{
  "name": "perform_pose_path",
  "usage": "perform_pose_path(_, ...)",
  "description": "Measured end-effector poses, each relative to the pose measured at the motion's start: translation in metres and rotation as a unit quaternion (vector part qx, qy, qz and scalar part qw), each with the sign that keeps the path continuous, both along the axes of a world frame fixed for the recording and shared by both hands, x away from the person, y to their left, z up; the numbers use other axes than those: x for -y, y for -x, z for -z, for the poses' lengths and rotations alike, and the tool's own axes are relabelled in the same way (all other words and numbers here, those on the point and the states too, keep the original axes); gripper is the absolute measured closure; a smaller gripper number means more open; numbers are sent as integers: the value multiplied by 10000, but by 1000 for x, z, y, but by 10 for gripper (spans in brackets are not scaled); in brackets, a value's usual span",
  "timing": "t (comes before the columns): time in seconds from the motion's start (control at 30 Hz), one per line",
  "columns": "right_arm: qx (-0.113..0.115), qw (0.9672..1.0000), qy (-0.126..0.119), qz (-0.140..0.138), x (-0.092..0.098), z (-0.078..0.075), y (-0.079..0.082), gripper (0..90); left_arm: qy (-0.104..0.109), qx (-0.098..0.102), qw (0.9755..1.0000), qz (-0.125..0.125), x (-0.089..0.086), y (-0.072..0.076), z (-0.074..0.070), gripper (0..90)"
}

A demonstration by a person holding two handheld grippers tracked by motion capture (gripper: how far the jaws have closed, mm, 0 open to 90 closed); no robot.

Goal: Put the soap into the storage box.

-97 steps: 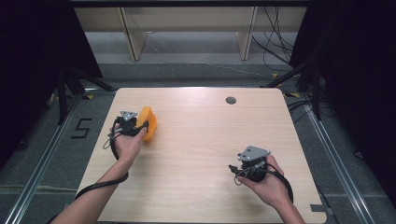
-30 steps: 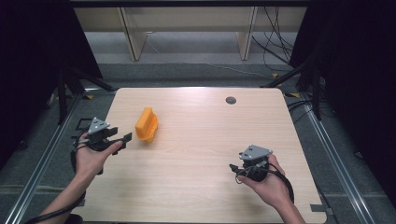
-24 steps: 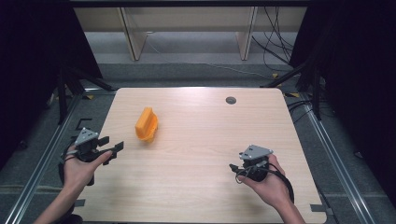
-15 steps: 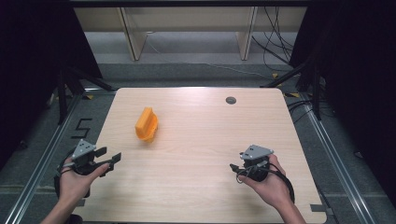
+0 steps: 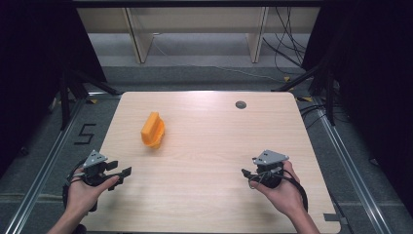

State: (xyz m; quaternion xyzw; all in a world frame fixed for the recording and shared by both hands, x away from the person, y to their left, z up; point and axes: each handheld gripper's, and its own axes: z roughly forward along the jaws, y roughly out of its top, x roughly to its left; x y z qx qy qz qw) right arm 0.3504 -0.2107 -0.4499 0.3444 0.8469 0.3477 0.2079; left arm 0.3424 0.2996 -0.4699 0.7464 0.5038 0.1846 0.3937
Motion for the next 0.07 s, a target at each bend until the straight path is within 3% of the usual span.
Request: perform_pose_path(0.07, -10, 10000, 12, -12, 0, 0, 0, 429, -27, 9, 10000, 20, 0, 0, 0, 354)
